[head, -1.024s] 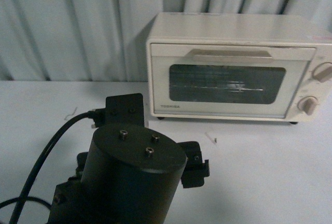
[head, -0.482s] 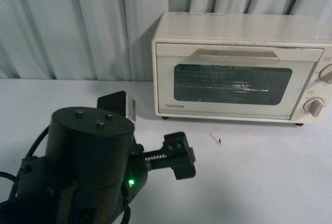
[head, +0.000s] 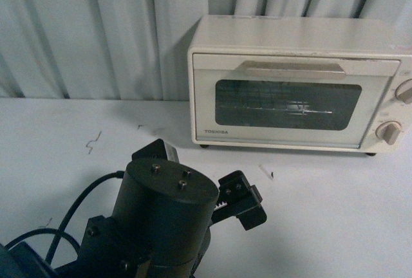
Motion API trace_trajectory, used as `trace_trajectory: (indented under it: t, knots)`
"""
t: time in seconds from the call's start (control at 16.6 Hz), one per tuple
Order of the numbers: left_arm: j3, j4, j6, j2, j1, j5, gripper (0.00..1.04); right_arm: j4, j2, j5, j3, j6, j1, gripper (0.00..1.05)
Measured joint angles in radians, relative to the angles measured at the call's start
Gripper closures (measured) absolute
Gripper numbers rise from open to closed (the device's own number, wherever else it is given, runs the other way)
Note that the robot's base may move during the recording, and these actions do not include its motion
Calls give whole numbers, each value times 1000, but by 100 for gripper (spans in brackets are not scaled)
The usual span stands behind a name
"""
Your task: Open oven
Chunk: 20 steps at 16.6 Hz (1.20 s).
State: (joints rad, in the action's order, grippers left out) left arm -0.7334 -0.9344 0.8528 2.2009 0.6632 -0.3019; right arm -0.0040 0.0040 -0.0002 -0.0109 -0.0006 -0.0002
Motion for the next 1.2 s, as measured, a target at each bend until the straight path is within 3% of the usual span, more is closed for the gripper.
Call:
trace_trajectory:
  t: [0.36,1.2]
  knots:
    - [2,-92,44,55,-71,6,7,0,0,0,0,0,0,6]
    - [-141,40,117,69,-49,35,7,0,0,0,0,0,0,6]
